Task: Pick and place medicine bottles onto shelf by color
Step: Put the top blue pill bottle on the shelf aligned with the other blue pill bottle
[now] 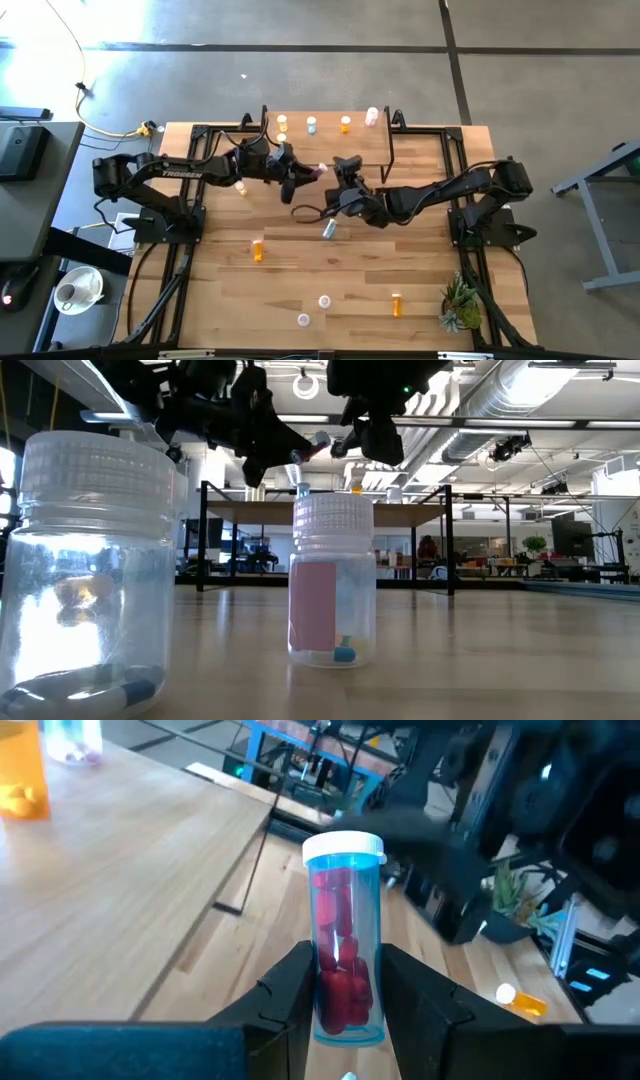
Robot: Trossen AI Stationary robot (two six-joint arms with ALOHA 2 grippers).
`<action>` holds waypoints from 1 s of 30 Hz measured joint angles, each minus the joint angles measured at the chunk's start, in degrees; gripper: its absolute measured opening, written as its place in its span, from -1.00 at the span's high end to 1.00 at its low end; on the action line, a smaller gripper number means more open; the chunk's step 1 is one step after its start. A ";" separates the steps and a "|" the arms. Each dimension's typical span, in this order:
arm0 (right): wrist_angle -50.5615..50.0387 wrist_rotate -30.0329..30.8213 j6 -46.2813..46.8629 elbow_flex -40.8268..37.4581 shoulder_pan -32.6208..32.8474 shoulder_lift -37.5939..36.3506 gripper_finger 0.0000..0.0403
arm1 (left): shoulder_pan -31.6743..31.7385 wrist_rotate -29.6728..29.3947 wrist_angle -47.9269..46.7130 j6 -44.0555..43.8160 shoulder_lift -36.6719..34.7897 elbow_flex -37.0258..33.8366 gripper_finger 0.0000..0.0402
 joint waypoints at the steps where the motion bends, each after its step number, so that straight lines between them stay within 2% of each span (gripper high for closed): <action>1: 0.53 -0.01 0.14 0.00 -0.46 -0.18 0.05 | 0.11 -0.17 -0.01 0.08 0.02 0.00 0.53; 8: 3.19 -1.10 3.87 0.00 -3.99 -4.44 0.05 | 0.19 -3.57 0.19 4.54 -0.49 0.00 0.53; 11: 3.48 -4.31 6.71 0.00 -5.39 -7.67 0.05 | 0.19 -3.49 0.55 5.08 -1.23 0.00 0.53; 20: -1.54 -27.68 28.37 4.51 -9.43 -16.26 0.05 | -1.80 -3.43 3.02 9.91 -1.86 0.00 0.53; 27: -11.59 -48.57 45.00 9.65 -12.98 -17.54 0.05 | -5.37 -3.47 7.68 12.08 -1.86 0.00 0.53; 30: -12.73 -56.81 50.27 9.94 -14.06 -17.52 0.05 | -6.82 -4.94 10.16 12.11 -1.86 -0.02 0.53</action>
